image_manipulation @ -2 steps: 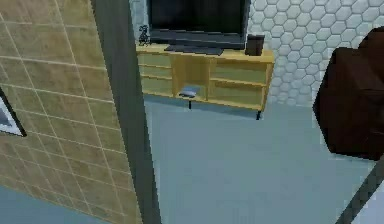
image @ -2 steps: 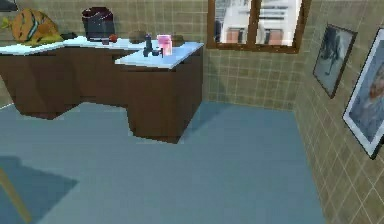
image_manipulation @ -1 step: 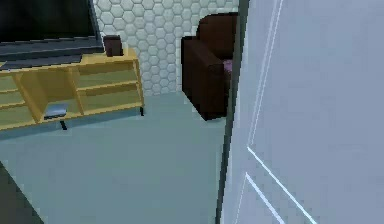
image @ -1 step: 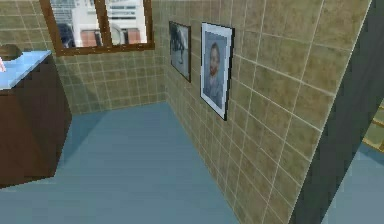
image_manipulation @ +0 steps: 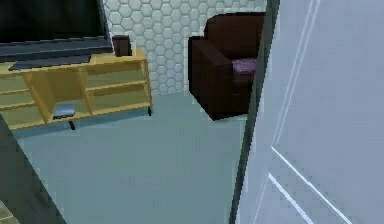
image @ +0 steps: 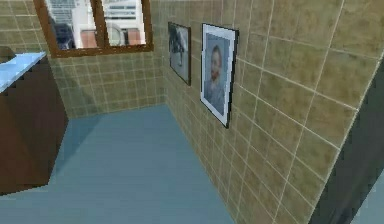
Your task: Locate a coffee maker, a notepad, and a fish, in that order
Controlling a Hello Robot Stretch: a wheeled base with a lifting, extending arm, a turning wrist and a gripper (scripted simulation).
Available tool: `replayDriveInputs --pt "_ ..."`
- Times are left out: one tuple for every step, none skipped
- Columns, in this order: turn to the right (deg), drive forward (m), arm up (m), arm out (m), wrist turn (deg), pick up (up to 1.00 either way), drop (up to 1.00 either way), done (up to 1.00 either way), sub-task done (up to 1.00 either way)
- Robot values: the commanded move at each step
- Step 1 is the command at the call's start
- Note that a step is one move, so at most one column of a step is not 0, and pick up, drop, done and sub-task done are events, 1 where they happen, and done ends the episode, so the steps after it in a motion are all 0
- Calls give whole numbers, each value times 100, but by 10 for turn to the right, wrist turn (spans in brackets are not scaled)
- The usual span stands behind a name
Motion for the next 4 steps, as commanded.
replayDriveInputs --pt "-450 0 0 0 0 0 0 0 0" --pt "-180 0 0 0 0 0 0 0 0" --pt "0 100 0 0 0 0 0 0 0" --pt "0 75 0 0 0 0 0 0 0"
